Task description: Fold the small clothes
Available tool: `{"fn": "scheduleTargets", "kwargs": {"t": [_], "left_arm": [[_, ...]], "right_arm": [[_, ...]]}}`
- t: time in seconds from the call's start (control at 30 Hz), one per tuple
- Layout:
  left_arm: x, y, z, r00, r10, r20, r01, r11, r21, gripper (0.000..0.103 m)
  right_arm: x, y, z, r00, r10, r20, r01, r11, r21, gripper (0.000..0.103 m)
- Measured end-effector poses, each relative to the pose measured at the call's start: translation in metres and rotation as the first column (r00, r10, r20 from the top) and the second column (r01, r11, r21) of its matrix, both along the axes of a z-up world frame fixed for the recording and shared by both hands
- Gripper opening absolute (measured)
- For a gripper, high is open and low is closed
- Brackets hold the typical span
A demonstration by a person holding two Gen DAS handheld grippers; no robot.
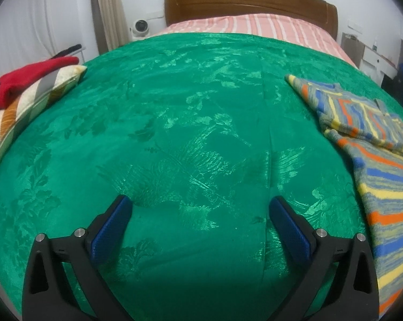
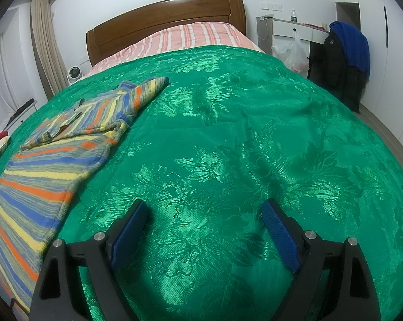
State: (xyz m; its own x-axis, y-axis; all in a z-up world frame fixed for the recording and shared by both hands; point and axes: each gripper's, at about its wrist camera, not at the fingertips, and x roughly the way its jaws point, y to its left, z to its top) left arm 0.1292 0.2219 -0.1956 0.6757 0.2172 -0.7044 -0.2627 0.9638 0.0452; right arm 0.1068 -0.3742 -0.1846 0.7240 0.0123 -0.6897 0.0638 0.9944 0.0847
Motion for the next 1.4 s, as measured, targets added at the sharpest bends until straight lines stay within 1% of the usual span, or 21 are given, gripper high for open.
{"fn": "scheduleTargets", "kwargs": {"t": [0.43,1.4], "left_arm": [[-0.0007,-0.0016,0.0001,1.0,0.002,0.001,-0.002,1.0,0.009,0.103],[-0.001,-0.0018,-0.0003,1.0,0.002,0.003,-0.002,1.0,0.009,0.103]], "right_arm": [[-0.0013,-0.0016,-0.0001,1.0,0.004,0.013,-0.004,1.0,0.017,0.087],[-0.002,-0.0017,-0.0006,1.0,0.003,0.014,-0.003,1.0,0.017,0.087]]}}
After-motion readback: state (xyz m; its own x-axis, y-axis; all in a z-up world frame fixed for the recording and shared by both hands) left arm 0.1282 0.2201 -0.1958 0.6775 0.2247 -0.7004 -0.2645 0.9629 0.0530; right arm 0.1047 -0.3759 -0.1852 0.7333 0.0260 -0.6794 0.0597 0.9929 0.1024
